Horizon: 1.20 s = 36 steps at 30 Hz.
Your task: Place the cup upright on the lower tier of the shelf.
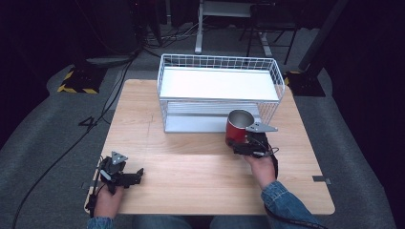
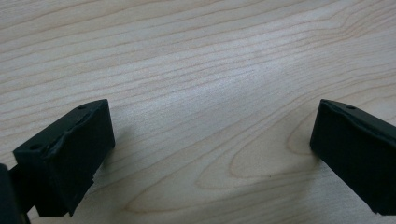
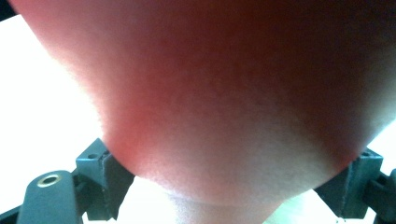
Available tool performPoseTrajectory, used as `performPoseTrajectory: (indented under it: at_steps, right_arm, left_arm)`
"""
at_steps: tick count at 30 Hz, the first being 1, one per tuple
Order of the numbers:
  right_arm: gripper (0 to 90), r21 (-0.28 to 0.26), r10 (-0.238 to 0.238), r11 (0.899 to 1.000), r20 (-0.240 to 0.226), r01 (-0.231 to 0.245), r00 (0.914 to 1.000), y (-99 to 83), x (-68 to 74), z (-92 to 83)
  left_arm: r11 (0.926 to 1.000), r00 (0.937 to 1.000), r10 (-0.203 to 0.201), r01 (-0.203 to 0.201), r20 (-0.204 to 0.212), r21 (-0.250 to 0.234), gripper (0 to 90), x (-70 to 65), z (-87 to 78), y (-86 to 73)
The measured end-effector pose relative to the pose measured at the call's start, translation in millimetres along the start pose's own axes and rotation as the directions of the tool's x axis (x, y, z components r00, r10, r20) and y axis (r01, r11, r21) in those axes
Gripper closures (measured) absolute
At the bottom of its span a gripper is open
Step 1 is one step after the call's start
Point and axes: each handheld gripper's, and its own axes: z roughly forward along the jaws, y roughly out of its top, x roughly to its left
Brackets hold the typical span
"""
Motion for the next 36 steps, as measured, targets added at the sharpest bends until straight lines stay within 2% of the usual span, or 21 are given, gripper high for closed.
performPoseTrajectory:
  at_steps: [7,13,17,18,20,21,36]
  right_arm:
    - [17.9,-0.001,-0.008,1.0,0.019,0.008,0.9998,9.2,-2.0,17.5]
    - [17.9,-0.014,-0.038,0.999,0.036,0.038,0.9986,20.7,-0.2,34.3]
    - [17.9,-0.02,-0.038,0.999,0.039,0.038,0.9986,25.5,2.7,43.4]
    - [17.9,-0.032,-0.027,0.999,0.034,0.028,0.9991,28.4,5.0,50.9]
    - [17.9,-0.034,-0.027,0.999,0.034,0.028,0.999,29.3,5.8,53.4]
    - [17.8,-0.034,-0.034,0.999,0.038,0.035,0.9987,31.7,7.8,60.5]
    - [17.8,-0.059,-0.026,0.998,0.063,0.03,0.9977,39.8,9.7,95.6]
  left_arm:
    - [1.0,1.0,0.0,0.0,0.0,0.0,0.4,0.0,0.0,0.0]
    - [1.0,1.0,-0.004,0.004,0.004,0.001,0.3,-0.1,0.8,0.7]
    - [1.0,1.0,-0.004,0.004,0.005,0.0,0.3,-0.1,1.0,0.9]
    - [1.0,1.0,-0.004,0.004,0.004,0.001,0.3,-0.1,0.9,0.9]
    - [1.0,1.0,-0.005,0.005,0.004,0.0,0.3,-0.1,1.0,0.9]
    - [1.0,1.0,-0.005,0.005,0.003,0.0,0.3,-0.1,1.1,1.0]
    - [1.0,1.0,-0.003,0.003,0.003,-0.001,0.3,0.0,1.4,1.4]
